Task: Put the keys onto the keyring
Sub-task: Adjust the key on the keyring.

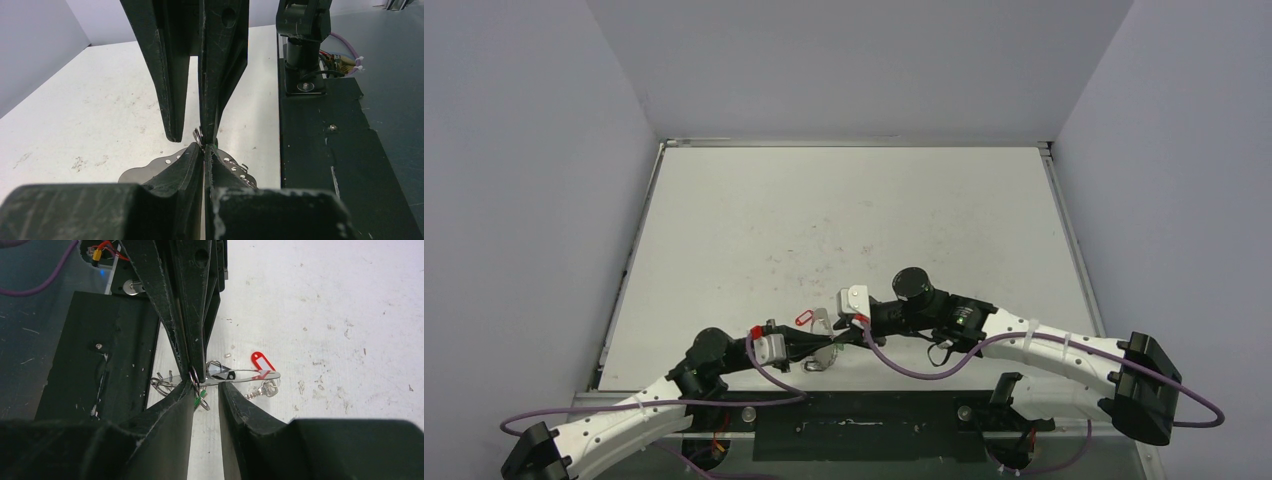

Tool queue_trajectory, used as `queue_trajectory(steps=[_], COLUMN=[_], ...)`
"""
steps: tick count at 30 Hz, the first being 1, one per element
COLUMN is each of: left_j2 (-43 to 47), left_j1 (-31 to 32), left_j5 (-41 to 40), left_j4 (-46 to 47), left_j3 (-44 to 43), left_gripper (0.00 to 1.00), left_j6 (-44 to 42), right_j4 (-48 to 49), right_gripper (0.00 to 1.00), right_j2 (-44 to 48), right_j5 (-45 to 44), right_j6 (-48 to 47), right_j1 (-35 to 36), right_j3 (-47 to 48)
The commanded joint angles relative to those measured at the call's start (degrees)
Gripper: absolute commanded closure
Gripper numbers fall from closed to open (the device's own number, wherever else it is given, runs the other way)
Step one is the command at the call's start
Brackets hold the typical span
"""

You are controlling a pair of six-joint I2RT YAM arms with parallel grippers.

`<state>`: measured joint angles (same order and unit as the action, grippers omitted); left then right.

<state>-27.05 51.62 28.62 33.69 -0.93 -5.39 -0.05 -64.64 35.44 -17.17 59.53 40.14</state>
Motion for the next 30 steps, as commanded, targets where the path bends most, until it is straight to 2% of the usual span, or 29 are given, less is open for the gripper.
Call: queue_trajectory(steps=[1,5,9,13,20,27,28,30], left_j2=[0.40,0.41,0.32,0.32,0.28,0.72,0.83,1.37], left_j1=[0.15,0.16,0.15,0.15,0.15,0.15,0.15,0.15], left_j5=[1.26,1.26,1.36,1.24,0.20,-1.44,-1.87,-2.47], left_j4=[4.74,4.81,4.83,4.94,4.93,4.30,3.64,1.53], left_j3=[-0.47,-0.48,-0.47,-0.48,-0.26,-0.49,-0.81,-1.45], left_gripper=[1.00,1.00,1.00,1.00,1.00,1.00,0.99,0.89], left_j6=[-0.31,-0.22,-0.09,-0.01,0.22,0.38,0.53,0.46], right_j4=[2.47,3.06,4.68,5.18,4.15,-5.98,-7.14,-10.04], right_gripper=[0.75,0.83,0.87,1.00,1.00,1.00,1.00,1.00], right_j2=[0.64,0.96,1.67,1.80,2.43,0.96,0.55,-0.41], right_j5=[1.30,2.05,3.10,4.62,5.30,2.58,1.89,0.03], right_j6=[-0.18,0.21,0.87,1.00,1.78,0.03,-0.07,-0.29], right_j1=[-1.19,-1.63,-1.78,-1.85,-1.82,-1.76,-1.74,-1.47], right_j3=[-0.96,-1.40,-1.97,-2.09,-1.22,3.39,4.08,5.72])
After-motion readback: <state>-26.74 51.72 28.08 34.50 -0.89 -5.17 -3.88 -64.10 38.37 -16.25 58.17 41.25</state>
